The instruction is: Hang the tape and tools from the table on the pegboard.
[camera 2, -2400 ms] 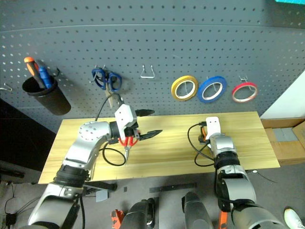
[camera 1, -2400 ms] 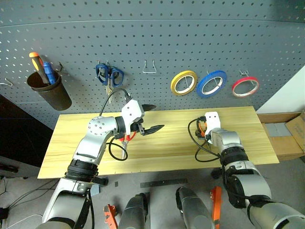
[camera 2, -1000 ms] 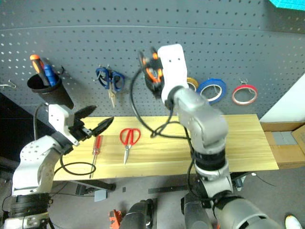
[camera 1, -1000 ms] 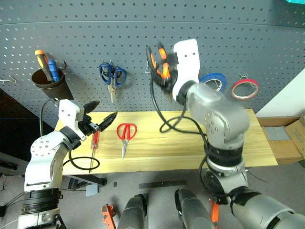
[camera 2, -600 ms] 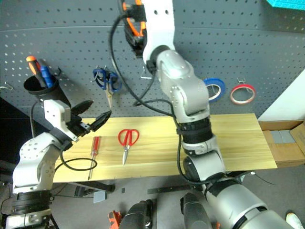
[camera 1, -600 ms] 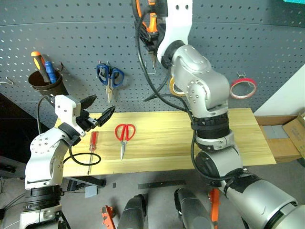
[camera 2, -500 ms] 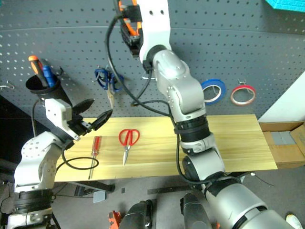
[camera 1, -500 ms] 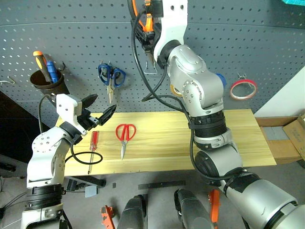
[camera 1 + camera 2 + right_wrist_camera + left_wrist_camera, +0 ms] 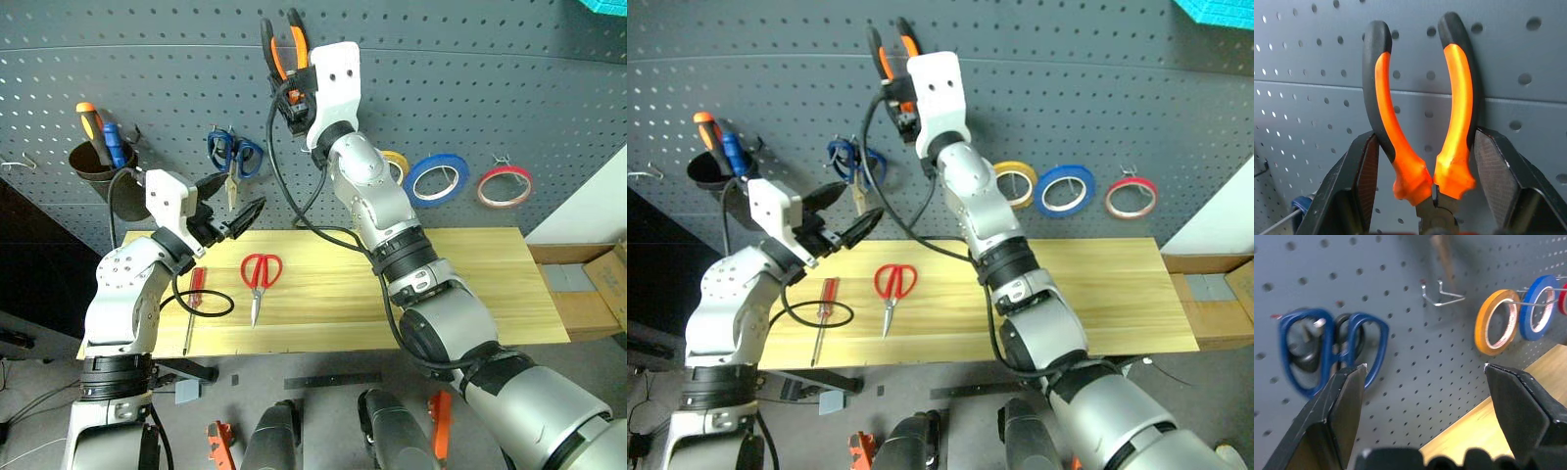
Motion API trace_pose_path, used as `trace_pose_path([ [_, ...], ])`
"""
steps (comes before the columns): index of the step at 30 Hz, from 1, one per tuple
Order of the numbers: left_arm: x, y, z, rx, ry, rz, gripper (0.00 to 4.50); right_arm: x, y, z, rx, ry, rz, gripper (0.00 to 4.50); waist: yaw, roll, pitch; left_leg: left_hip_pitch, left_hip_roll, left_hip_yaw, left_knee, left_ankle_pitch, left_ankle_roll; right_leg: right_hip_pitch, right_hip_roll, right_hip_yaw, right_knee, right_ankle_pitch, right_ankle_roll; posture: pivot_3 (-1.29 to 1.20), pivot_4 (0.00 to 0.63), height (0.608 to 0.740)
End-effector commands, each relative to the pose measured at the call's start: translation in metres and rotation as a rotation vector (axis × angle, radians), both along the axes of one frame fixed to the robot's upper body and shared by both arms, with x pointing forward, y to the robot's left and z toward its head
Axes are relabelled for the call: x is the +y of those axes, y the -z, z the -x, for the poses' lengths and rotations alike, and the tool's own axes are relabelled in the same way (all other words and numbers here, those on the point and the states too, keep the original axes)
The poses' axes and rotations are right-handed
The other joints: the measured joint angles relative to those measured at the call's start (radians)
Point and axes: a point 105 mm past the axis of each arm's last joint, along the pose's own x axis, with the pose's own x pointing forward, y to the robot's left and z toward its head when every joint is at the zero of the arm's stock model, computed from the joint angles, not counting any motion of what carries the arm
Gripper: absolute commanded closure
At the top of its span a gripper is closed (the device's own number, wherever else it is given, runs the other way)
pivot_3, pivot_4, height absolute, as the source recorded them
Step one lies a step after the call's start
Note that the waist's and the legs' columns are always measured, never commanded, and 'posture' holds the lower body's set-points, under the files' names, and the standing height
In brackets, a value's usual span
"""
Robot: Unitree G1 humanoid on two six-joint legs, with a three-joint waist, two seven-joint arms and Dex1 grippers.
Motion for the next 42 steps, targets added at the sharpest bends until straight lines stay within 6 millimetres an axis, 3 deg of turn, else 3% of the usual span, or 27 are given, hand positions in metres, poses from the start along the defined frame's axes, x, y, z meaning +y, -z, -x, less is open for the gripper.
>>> trace_pose_path([
  [1, -0.008, -0.012, -0.001, -0.045, 0.025, -0.007, 0.36, 0.012, -0.024, 0.012, -0.113, -0.047, -0.033, 2.08, 0.002, 0.0, 0.0, 0.0, 0.0, 0.0, 0.0, 0.0, 0.0, 0.0, 0.0, 0.0, 0.0, 0.0, 0.0, 0.03, 0.155, 0.74],
  [6, -0.012, -0.014, -0.003, -0.051, 0.037, -0.007, 0.36, 0.007, -0.014, 0.002, -0.11, -0.02, 0.0, 2.08, 0.007, 0.0, 0.0, 0.0, -0.001, -0.001, 0.0, 0.0, 0.0, 0.001, 0.0, -0.001, 0.0, 0.0, 0.0, 0.04, 0.161, 0.74],
  [15, -0.011, -0.012, -0.004, -0.049, 0.038, -0.005, 0.36, -0.014, 0.023, -0.013, -0.087, 0.104, 0.085, 2.08, 0.008, 0.0, 0.0, 0.0, -0.001, -0.002, 0.0, 0.001, -0.001, 0.001, 0.0, -0.001, 0.0, 0.0, 0.0, 0.03, 0.164, 0.74],
  [22, -0.014, -0.01, -0.006, -0.046, 0.041, -0.004, 0.36, -0.03, 0.058, -0.028, 0.038, 0.199, 0.14, 2.08, 0.009, 0.0, 0.0, 0.0, -0.001, -0.002, 0.001, 0.002, -0.002, 0.001, 0.0, -0.001, 0.001, 0.0, -0.001, 0.02, 0.164, 0.74],
  [29, -0.015, -0.009, -0.007, -0.045, 0.044, -0.004, 0.36, -0.043, 0.078, -0.038, 0.148, 0.273, 0.168, 2.08, 0.012, 0.0, -0.006, 0.001, -0.001, -0.005, 0.001, 0.005, -0.003, 0.004, 0.0, -0.006, 0.001, 0.002, -0.004, 0.02, 0.163, 0.74],
  [35, -0.014, -0.007, -0.007, -0.038, 0.034, -0.002, 0.36, -0.041, 0.089, -0.038, 0.202, 0.267, 0.222, 0.08, 0.024, 0.001, -0.009, 0.011, -0.001, -0.007, 0.001, 0.006, -0.003, 0.018, 0.001, -0.014, -0.001, 0.002, -0.005, 0.01, 0.162, 0.74],
  [42, -0.007, 0.0, -0.009, -0.003, -0.035, 0.02, 0.36, -0.038, 0.114, -0.03, 0.289, 0.229, 0.303, 0.03, 0.029, 0.001, -0.009, 0.011, -0.001, -0.009, 0.0, 0.008, -0.003, 0.018, 0.001, -0.015, -0.001, 0.003, -0.006, 0.0, 0.165, 0.74],
])
